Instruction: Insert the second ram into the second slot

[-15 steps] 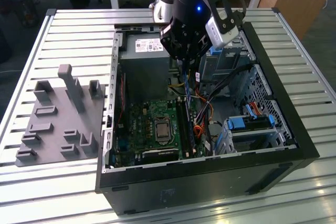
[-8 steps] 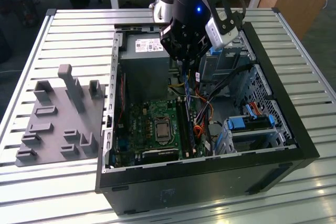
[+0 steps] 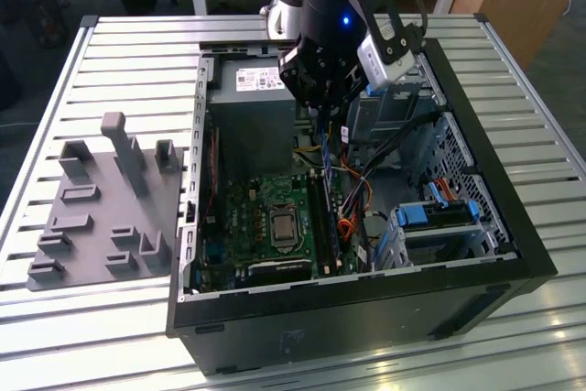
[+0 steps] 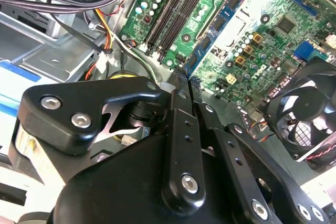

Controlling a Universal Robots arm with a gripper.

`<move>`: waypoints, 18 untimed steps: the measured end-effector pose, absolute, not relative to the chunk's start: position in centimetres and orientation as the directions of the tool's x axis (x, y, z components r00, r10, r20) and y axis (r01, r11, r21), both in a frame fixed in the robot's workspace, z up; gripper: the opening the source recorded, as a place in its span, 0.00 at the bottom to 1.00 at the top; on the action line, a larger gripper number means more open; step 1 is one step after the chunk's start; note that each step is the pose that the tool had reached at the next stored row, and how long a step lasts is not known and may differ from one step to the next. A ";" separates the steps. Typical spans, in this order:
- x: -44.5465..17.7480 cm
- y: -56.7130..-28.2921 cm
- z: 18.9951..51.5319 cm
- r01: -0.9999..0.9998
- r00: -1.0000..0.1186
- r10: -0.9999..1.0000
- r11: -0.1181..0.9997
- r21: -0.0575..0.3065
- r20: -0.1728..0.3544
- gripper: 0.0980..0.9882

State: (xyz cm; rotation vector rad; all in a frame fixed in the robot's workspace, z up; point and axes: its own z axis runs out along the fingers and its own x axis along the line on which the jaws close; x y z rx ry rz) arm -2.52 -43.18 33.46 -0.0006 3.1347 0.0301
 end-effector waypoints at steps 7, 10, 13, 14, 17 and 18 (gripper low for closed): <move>-2.5 -43.2 33.3 -0.001 -1.000 0.000 1.000 0.019 -0.007 0.04; -2.5 -43.2 33.2 0.000 -1.000 0.000 1.000 0.019 -0.007 0.04; -2.5 -43.2 33.1 0.000 -1.000 0.000 1.000 0.019 -0.007 0.04; -2.5 -43.2 33.1 0.000 -1.000 0.000 1.000 0.019 -0.007 0.04; -2.5 -43.2 33.1 0.000 -1.000 0.000 1.000 0.019 -0.007 0.04; -2.5 -43.2 33.1 0.000 -1.000 0.000 1.000 0.019 -0.007 0.04</move>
